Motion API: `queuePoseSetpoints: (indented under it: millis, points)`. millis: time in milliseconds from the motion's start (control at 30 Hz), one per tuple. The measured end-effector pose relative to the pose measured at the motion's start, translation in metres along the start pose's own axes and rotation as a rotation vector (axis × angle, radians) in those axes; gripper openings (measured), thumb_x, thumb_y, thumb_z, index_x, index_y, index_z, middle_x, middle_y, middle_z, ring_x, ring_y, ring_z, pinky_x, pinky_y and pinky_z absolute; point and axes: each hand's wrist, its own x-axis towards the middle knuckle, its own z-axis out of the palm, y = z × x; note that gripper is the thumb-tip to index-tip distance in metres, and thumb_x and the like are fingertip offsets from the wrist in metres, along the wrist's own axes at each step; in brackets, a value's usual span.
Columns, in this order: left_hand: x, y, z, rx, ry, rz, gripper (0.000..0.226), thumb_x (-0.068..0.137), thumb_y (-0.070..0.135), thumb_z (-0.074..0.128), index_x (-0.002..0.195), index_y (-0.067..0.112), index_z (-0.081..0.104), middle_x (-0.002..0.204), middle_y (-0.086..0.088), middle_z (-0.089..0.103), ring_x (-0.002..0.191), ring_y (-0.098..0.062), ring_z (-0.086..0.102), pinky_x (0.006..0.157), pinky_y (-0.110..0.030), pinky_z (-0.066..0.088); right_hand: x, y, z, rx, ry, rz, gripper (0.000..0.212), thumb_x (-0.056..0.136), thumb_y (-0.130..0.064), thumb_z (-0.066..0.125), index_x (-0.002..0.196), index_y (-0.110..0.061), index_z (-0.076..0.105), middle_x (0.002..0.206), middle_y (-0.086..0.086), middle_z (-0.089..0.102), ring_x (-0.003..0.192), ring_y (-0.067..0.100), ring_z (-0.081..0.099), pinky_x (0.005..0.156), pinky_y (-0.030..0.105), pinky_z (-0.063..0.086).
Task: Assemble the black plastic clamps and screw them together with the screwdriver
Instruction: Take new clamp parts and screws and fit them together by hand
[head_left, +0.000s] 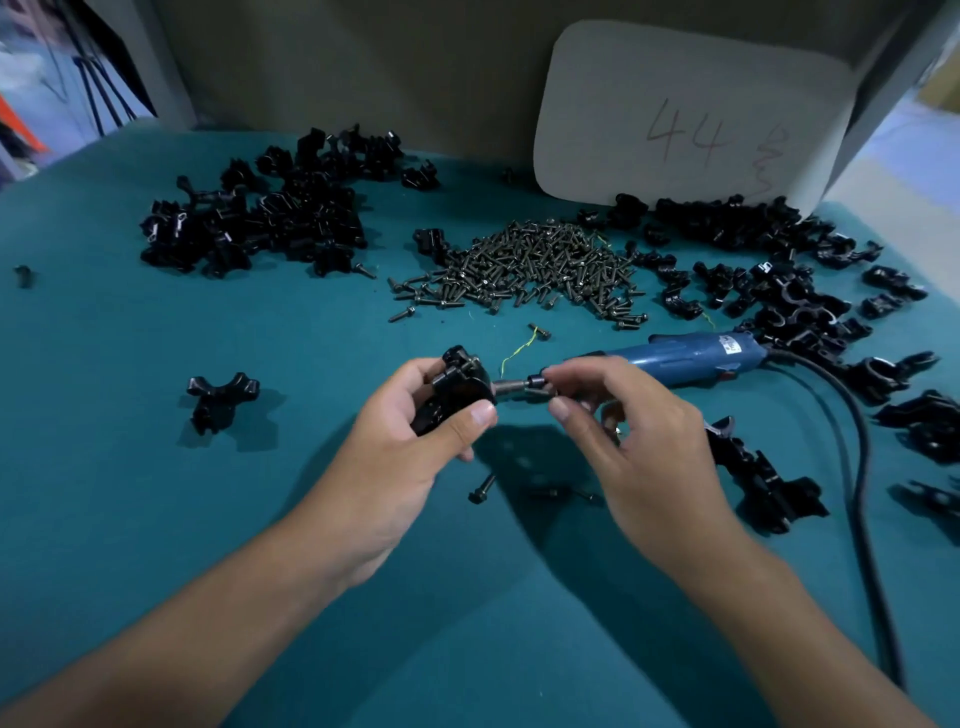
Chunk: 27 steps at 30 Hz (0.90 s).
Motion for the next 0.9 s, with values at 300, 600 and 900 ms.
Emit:
queuePoseSetpoints:
  millis: [300,600,900]
  points:
    - [-0.001,0.0,0.003,-0.149,-0.126,0.012,0.038,0.081,0.013,0.067,0.118,0.007,0.061,0.104,-0.002,0.072,0.1,-0.015,0.066,0.082,-0.022,0.054,0.0,-0.006,-0.005,0.043,0.125,-0.145,0.014,0.092,-0.004,0.073,0.105,-0.01,0.076,0.1,-0.004,0.072,0.098,0.003,0.065,0.085,0.011,0.045]
    - [-0.001,0.001,0.004,-0.195,-0.16,-0.013,0.041,0.081,0.013,0.069,0.12,0.006,0.059,0.104,0.0,0.072,0.1,-0.011,0.068,0.079,-0.02,0.054,0.001,-0.009,-0.01,0.013,0.11,-0.244,0.013,0.092,-0.003,0.073,0.103,-0.007,0.078,0.101,0.001,0.074,0.097,0.014,0.069,0.087,0.024,0.052]
    - [-0.003,0.002,0.001,-0.204,-0.228,-0.095,0.048,0.08,0.016,0.072,0.124,0.005,0.057,0.106,-0.002,0.073,0.101,-0.014,0.067,0.077,-0.021,0.054,-0.001,-0.014,-0.016,0.001,0.12,-0.342,0.008,0.092,-0.003,0.074,0.1,-0.003,0.077,0.097,0.001,0.074,0.093,0.019,0.07,0.081,0.036,0.055]
